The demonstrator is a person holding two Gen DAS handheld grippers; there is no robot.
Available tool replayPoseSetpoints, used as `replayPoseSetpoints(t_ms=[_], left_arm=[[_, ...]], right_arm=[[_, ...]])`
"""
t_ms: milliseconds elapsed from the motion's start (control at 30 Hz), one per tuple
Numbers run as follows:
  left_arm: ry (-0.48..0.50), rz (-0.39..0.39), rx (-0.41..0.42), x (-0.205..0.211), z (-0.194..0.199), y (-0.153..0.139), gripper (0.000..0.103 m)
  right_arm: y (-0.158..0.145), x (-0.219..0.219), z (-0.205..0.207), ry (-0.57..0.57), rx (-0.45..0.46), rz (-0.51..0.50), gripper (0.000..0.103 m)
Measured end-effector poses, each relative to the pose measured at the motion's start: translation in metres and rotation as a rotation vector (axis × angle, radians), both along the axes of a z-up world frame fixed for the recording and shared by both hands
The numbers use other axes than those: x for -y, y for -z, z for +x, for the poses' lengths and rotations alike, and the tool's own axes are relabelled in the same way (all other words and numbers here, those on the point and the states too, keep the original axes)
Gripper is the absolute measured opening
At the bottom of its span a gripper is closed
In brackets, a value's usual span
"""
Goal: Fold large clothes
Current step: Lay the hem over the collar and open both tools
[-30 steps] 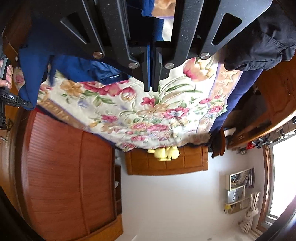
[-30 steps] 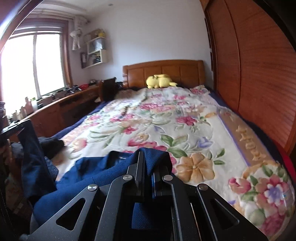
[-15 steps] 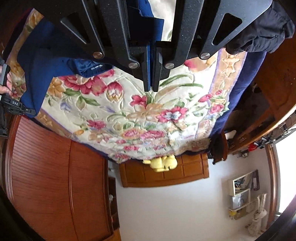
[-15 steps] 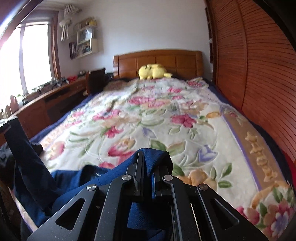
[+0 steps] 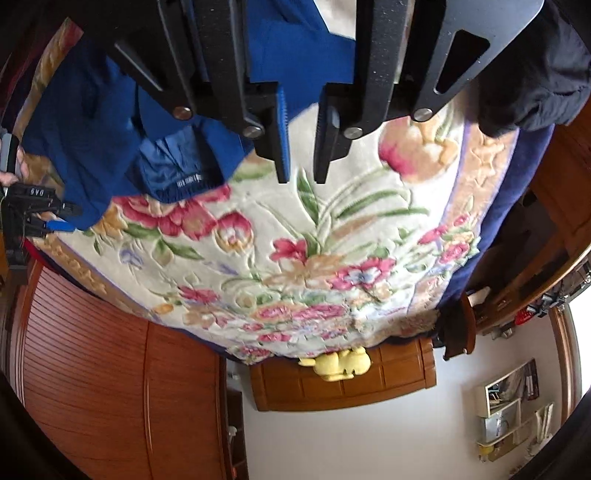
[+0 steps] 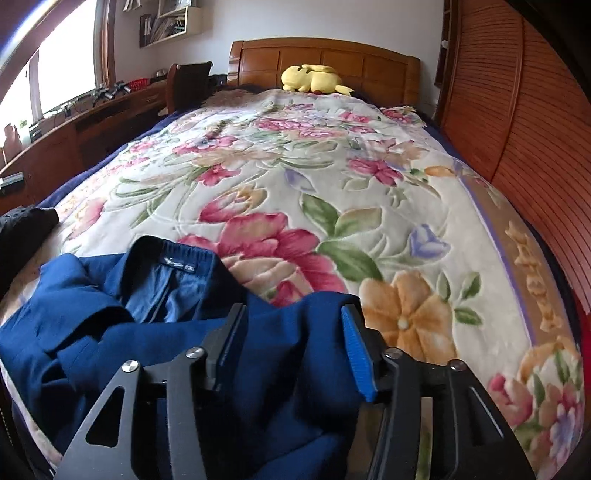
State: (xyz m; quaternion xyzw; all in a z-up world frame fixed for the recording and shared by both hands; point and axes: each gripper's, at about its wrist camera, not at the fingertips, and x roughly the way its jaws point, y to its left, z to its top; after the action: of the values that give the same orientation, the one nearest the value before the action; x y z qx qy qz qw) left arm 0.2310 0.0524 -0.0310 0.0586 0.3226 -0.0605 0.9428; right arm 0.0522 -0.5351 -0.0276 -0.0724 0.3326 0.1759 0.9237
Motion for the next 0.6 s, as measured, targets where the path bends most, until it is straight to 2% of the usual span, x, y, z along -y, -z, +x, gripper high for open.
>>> replayPoseSetpoints(t_ms=[100,267,333,600], left_arm=[[0.005,-0.028,-0.025,0.002,-0.011,0.011,0.027],[0.005,-0.071,-0.046,0.006,-0.026,0.023,0.032],[0.001,-0.079,-0.052,0.007,-0.03,0.027,0.037],[-0.004,-0.109,-0.072,0.007,-0.04,0.038,0.049]], right_arm=[[-0.003,0.001,-0.016,-0.01,-0.001,0.027,0.059],[0.007,0.002,-0.029,-0.08,-0.015,0.091,0.06],[0.008,-0.002,-0.036,-0.097,-0.021,0.083,0.06],[0.018,-0.014,-0.052,-0.161,-0.049,0.06,0.06]])
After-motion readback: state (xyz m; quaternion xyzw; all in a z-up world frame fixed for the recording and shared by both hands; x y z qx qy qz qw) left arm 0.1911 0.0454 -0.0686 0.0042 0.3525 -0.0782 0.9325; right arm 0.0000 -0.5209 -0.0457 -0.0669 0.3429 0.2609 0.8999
